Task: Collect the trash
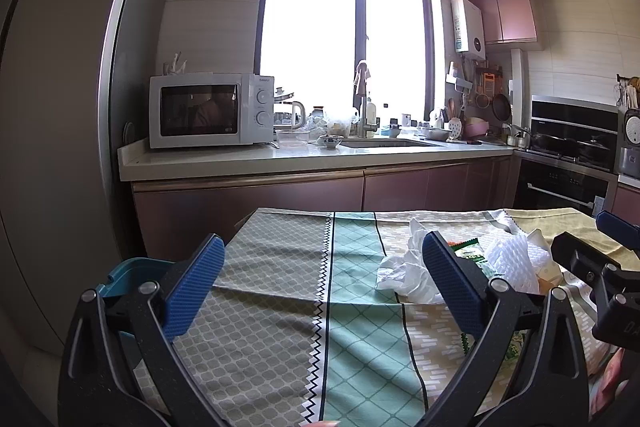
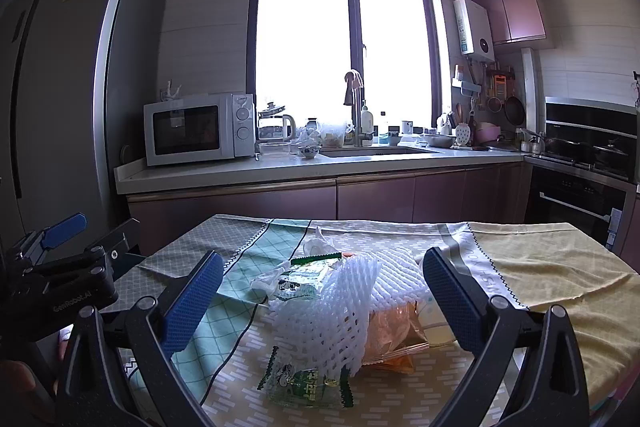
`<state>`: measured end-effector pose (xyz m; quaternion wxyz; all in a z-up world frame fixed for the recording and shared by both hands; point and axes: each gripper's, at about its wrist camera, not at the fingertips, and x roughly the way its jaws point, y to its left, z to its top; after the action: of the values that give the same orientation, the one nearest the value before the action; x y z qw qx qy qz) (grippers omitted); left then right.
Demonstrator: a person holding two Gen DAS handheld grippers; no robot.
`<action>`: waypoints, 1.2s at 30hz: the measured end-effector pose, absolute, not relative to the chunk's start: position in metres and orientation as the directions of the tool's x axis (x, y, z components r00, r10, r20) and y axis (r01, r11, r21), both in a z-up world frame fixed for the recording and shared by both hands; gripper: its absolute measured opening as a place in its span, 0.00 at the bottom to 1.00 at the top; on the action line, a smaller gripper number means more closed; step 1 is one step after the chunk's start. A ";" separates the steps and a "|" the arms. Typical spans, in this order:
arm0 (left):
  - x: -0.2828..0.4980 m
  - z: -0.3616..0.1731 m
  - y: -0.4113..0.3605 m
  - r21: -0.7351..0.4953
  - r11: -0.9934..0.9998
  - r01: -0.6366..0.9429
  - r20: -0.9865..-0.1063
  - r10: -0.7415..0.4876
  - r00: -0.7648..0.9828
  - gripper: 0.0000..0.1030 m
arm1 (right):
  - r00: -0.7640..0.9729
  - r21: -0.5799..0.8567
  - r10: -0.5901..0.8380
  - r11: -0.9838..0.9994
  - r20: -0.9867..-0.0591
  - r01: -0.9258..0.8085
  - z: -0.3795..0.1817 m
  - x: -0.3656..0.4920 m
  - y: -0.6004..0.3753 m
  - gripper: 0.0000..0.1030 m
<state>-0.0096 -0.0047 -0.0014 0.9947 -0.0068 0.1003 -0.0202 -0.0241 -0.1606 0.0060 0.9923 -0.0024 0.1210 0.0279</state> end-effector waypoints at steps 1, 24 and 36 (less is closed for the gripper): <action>-0.010 -0.001 -0.004 -0.017 0.999 0.037 -0.200 -0.039 0.979 0.95 | 0.969 0.003 0.055 0.998 -0.242 -0.056 0.006 -0.024 -0.160 0.94; 0.001 -0.010 -0.006 -0.020 0.998 0.056 -0.244 -0.059 0.968 0.95 | 0.950 0.020 0.089 0.996 -0.300 -0.087 -0.003 -0.018 -0.163 0.94; 0.018 -0.023 -0.012 -0.022 0.994 0.104 -0.321 -0.105 0.941 0.95 | 0.859 0.103 0.153 0.988 -0.489 -0.117 -0.031 0.016 -0.173 0.69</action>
<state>0.0176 -0.0122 -0.0229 0.9852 -0.0025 0.1631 -0.0530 0.0162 -0.1727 -0.0314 0.9634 0.0348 0.2564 0.0700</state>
